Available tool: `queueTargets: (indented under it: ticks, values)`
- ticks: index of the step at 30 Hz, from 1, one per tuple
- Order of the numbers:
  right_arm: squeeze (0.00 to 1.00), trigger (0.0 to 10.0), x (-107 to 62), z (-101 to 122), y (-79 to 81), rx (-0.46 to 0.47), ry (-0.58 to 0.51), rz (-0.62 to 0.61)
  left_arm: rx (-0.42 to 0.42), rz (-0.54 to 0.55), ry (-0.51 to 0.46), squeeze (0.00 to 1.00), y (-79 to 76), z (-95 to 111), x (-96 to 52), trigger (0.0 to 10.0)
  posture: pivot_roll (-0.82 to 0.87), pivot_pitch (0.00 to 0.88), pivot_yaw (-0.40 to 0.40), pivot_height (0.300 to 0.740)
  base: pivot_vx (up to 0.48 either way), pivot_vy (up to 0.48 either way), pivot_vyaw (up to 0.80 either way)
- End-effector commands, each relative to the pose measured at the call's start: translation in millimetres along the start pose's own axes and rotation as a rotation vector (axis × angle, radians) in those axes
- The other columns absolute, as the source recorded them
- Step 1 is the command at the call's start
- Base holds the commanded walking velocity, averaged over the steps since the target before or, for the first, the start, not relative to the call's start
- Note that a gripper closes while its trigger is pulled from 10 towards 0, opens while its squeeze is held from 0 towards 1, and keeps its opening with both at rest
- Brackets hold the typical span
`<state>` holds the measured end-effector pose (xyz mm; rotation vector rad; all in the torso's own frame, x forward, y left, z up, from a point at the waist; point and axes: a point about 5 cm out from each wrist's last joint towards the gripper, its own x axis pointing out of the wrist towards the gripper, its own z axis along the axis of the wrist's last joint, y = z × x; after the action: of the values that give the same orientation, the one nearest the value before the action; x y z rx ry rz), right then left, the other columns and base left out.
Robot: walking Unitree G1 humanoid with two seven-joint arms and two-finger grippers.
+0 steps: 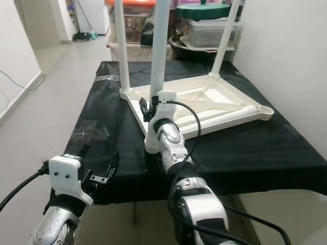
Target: Building children table
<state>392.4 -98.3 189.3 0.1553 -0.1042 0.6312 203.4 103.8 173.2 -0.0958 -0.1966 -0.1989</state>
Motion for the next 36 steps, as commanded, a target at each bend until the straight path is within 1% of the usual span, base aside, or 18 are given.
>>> queueTargets:
  ticks: [1, 2, 3, 4, 7, 10, 13, 20, 21, 24, 25, 26, 27, 29, 32, 33, 35, 36]
  values:
    - [0.00, 10.0, 6.0, -2, 17.7, 0.042, 0.037, 0.215, 0.001, -0.007, 0.002, 0.00, -0.3, -2, 0.2, 10.0, 0.00, 0.000, -0.010, 0.740, 0.000, 0.000, 0.00]
    - [0.00, 10.0, 6.0, -2, 17.7, 0.042, 0.037, 0.215, 0.001, -0.007, 0.002, 0.00, -0.3, -2, 0.2, 10.0, 0.00, 0.000, -0.010, 0.740, 0.000, 0.000, 0.00]
    - [0.00, 10.0, 5.0, 1, 18.3, 0.058, 0.065, 0.317, 0.001, -0.013, 0.001, 0.00, -1.3, -2, 0.3, 10.0, 0.01, 0.000, -0.013, 0.740, 0.000, 0.000, 0.00]
    - [0.00, 10.0, 5.0, 1, 18.3, 0.058, 0.065, 0.317, 0.001, -0.013, 0.001, 0.00, -1.3, -2, 0.3, 10.0, 0.01, 0.000, -0.013, 0.740, 0.000, 0.000, 0.00]
    - [0.00, 10.0, 5.1, 4, 22.7, 0.100, 0.132, 0.469, -0.002, -0.021, -0.003, 0.00, -2.9, -1, 1.5, 10.0, 0.02, 0.000, -0.032, 0.740, 0.000, 0.000, 0.00]
    - [0.00, 10.0, 5.9, 4, 38.2, 0.085, 0.193, 0.692, 0.005, -0.021, -0.013, 0.00, -3.0, 0, 3.4, 10.0, 0.04, 0.000, -0.048, 0.740, 0.000, 0.000, 0.00]
    - [0.00, 10.0, 10.0, 4, 48.2, 0.061, 0.217, 0.764, 0.008, -0.019, -0.019, 0.00, -2.3, 1, 3.7, 10.0, 0.05, 0.000, -0.052, 0.740, 0.000, 0.000, 0.00]
    - [0.00, 10.0, 9.9, 4, 53.1, 0.066, 0.226, 0.821, 0.009, -0.018, -0.021, 0.00, -1.8, 1, 3.7, 10.0, 0.05, 0.000, -0.053, 0.740, 0.000, 0.000, 0.00]
    - [0.00, 0.0, 10.0, 2, 55.0, 0.065, 0.229, 0.827, 0.009, -0.018, -0.022, 0.00, -1.9, 1, 3.9, 10.0, 0.05, 0.000, -0.053, 0.740, 0.000, 0.000, 0.00]
    - [0.00, 0.0, 10.3, 0, 55.8, 0.070, 0.230, 0.819, 0.009, -0.019, -0.023, 0.00, -2.0, 1, 4.3, 10.0, 0.04, 0.000, -0.051, 0.740, 0.000, 0.000, 0.00]
    - [0.00, 0.0, 10.9, -1, 55.0, 0.066, 0.215, 0.786, 0.008, -0.020, -0.023, 0.00, -2.4, 1, 4.5, 10.0, 0.04, 0.000, -0.051, 0.740, 0.000, 0.000, 0.00]
    - [0.00, 0.0, 13.8, -2, 50.6, 0.057, 0.185, 0.674, 0.005, -0.022, -0.023, 0.00, -2.7, 1, 4.8, 10.0, 0.04, 0.000, -0.049, 0.740, 0.000, 0.000, 0.00]
    - [0.00, 0.0, 13.8, -2, 50.6, 0.057, 0.185, 0.674, 0.005, -0.022, -0.023, 0.00, -2.7, 1, 4.8, 10.0, 0.04, 0.000, -0.049, 0.740, 0.000, 0.000, 0.00]
    - [0.00, 0.0, 18.9, -4, 36.1, 0.022, 0.139, 0.371, 0.004, -0.023, -0.022, 0.00, -2.8, 0, 5.0, 10.0, 0.04, 0.000, -0.047, 0.740, 0.000, 0.000, 0.00]
    - [0.00, 0.0, 18.9, -4, 36.1, 0.022, 0.139, 0.371, 0.004, -0.023, -0.022, 0.00, -2.8, 0, 5.0, 10.0, 0.04, 0.000, -0.047, 0.740, 0.000, 0.000, 0.00]
    - [0.00, 0.0, 18.4, -8, 25.7, 0.019, 0.141, 0.193, 0.004, -0.022, -0.023, 0.00, -2.5, 1, 5.1, 10.0, 0.03, 0.000, -0.044, 0.740, 0.000, 0.000, 0.00]
    - [0.00, 0.0, 18.4, -8, 25.7, 0.019, 0.141, 0.193, 0.004, -0.022, -0.023, 0.00, -2.5, 1, 5.1, 10.0, 0.03, 0.000, -0.044, 0.740, 0.000, 0.000, 0.00]
    - [0.00, 0.0, 13.2, -18, 9.2, 0.020, 0.184, -0.060, 0.005, -0.021, -0.023, 0.00, -2.0, 1, 5.2, 10.0, 0.03, 0.000, -0.041, 0.740, 0.000, 0.000, 0.00]
